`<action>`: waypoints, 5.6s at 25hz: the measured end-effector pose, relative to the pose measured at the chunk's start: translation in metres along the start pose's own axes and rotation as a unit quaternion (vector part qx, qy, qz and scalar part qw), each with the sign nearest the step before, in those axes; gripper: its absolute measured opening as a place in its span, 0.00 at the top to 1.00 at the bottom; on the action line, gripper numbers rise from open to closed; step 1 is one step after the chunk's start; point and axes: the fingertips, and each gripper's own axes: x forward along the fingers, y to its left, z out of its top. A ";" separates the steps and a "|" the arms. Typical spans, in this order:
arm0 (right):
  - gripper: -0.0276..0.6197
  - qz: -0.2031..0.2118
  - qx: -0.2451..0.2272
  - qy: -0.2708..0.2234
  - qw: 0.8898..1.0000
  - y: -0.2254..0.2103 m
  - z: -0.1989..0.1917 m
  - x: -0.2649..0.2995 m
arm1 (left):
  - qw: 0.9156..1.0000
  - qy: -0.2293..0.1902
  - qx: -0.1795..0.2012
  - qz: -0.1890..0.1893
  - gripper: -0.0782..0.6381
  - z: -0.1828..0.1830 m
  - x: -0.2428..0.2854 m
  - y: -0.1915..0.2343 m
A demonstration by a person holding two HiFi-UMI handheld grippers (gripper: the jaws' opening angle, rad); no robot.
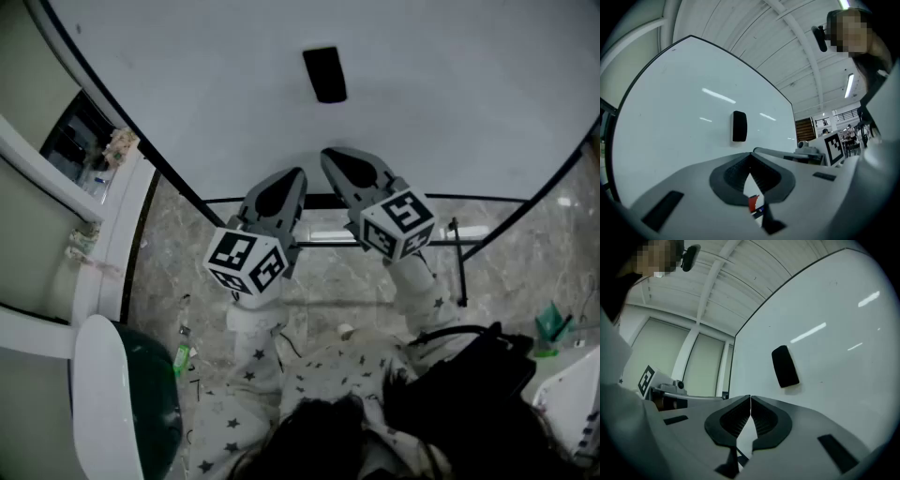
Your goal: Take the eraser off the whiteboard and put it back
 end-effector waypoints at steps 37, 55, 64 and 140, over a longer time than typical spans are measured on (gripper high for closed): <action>0.48 -0.346 -0.205 -0.043 0.915 -0.095 0.085 0.085 | 0.988 -0.002 0.005 -0.155 0.89 0.036 0.072 0.083; 0.55 -0.345 -0.193 -0.044 0.917 -0.095 0.081 0.085 | 0.991 -0.010 -0.006 -0.133 0.89 0.043 0.070 0.093; 0.55 -0.328 -0.166 -0.045 0.929 -0.090 0.074 0.066 | 0.991 -0.009 -0.011 -0.137 0.89 0.039 0.072 0.075; 0.55 -0.279 -0.169 -0.050 0.944 -0.089 0.091 0.072 | 0.988 0.022 0.005 -0.151 0.89 0.042 0.088 0.057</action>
